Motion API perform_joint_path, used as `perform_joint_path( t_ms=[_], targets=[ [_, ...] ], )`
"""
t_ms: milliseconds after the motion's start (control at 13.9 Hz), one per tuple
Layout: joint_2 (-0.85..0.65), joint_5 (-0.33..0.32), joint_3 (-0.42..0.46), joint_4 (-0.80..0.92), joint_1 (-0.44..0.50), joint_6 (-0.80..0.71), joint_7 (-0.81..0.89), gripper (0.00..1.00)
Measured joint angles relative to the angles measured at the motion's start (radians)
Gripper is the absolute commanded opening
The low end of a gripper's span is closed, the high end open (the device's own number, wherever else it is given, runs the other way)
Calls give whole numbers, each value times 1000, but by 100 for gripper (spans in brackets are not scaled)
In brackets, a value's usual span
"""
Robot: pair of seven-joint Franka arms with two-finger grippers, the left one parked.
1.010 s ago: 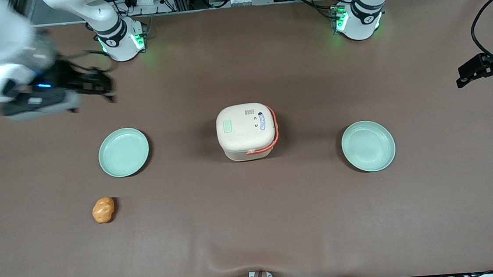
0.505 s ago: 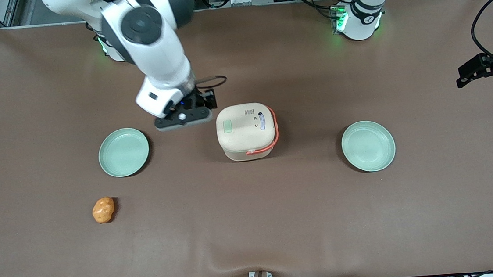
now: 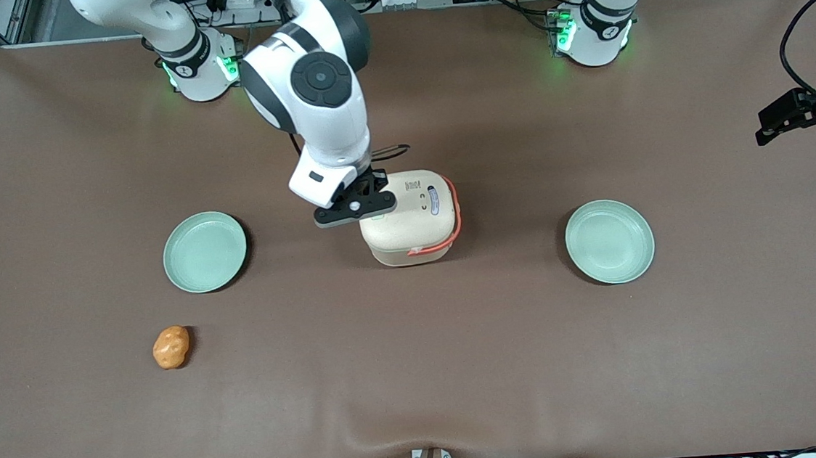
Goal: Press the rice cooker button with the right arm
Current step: 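Position the right gripper above the pale green button on the cooker lid, then lower the right gripper fingertips and press down on the green button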
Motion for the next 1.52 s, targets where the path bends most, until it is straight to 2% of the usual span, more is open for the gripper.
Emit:
perform_joint_path(
  t_ms=[433,1515],
  targets=[
    [58,-1,-1,0,16,67,45,0],
    [97,-16,-5,1,33,75,88,0]
  ],
)
